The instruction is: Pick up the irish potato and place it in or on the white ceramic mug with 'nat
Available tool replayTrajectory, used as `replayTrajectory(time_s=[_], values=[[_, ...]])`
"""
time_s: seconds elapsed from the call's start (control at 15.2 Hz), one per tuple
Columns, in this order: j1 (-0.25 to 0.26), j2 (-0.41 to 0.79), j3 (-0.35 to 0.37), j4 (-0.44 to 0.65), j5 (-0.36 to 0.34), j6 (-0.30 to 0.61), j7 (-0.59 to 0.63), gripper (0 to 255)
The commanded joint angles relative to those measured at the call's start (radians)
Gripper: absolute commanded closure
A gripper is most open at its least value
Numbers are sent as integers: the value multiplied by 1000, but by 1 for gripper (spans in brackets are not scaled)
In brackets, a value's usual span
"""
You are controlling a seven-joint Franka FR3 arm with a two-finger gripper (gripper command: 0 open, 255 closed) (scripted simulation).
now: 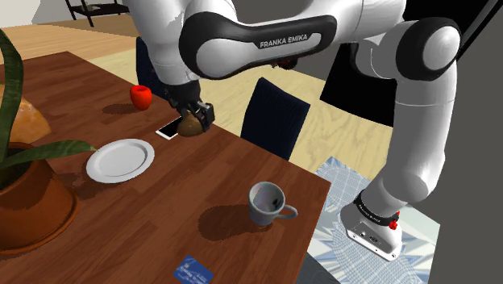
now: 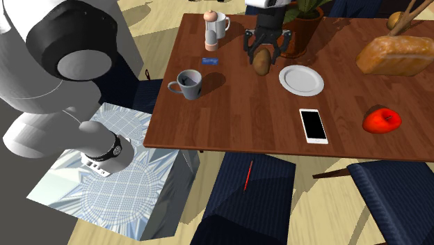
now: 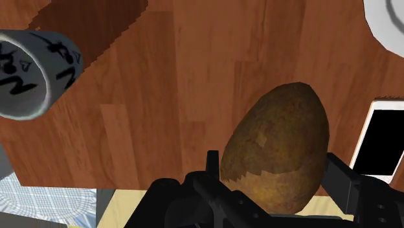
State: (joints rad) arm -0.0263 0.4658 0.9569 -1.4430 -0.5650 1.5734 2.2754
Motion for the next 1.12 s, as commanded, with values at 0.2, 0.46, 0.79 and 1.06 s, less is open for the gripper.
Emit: replayTrajectory(time_s=[0.2,0.46,0.79,1.06], values=[[-162,-227,99,-262,161,106,-4,255],[-272,-484,149,-440,377,181,-94,255],[-192,-796,38,-615,632,196,-226,255],[-74,-966,-49,-726,745,165,-262,255]])
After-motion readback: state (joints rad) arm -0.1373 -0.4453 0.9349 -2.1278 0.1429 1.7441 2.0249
